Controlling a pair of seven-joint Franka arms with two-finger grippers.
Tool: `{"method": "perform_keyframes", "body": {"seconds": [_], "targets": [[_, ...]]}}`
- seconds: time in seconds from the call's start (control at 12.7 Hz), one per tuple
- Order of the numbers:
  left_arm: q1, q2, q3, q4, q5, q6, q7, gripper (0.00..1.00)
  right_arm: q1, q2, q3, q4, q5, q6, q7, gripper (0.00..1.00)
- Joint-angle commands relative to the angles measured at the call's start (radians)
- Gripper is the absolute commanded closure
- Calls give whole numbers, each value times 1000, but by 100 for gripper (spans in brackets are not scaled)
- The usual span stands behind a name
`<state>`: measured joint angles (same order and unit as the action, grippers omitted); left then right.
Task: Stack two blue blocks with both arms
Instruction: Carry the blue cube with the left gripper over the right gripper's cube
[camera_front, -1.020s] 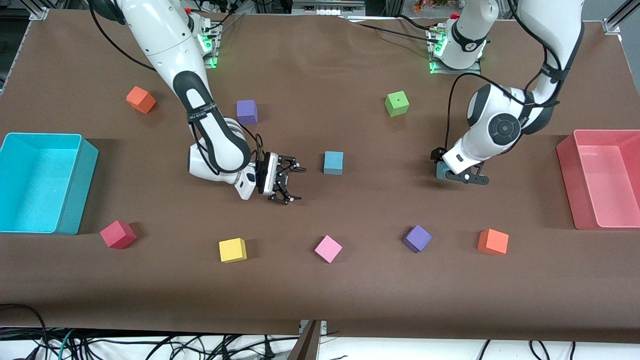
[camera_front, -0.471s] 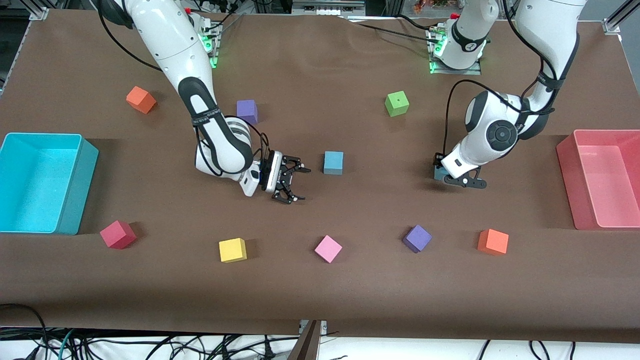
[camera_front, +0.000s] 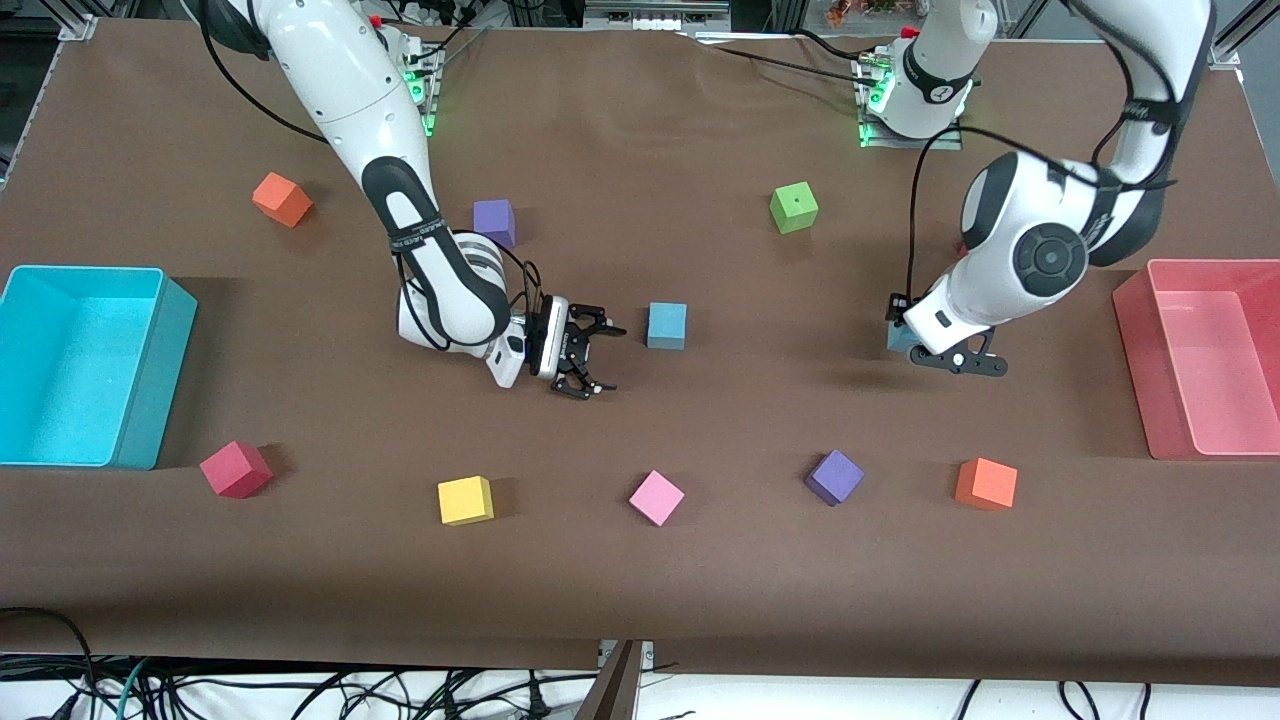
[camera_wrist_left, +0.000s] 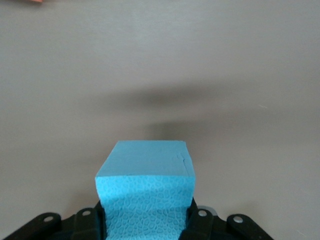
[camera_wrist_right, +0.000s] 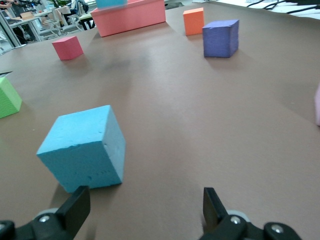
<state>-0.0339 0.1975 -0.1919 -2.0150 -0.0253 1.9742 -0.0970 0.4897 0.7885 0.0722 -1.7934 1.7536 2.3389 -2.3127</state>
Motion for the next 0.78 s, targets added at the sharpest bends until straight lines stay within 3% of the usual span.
{"method": "perform_keyframes", "body": {"seconds": [0.0,0.24,0.39,0.71], "targets": [[-14,10,-62,111,-62,-125,-97,87,1,-11,15,-20,47,-6,-51,0],[-17,32,-179,133,-61,-123,-306,87,6,-12,17,-33,52,-7,-66,0],[-32,49,-201,137,-64,-104,-331,87,9,-12,17,-35,53,-6,-68,0],[-132,129,-210,251,-73,-48,-372,88,15,-12,18,-46,53,-6,-79,0]]}}
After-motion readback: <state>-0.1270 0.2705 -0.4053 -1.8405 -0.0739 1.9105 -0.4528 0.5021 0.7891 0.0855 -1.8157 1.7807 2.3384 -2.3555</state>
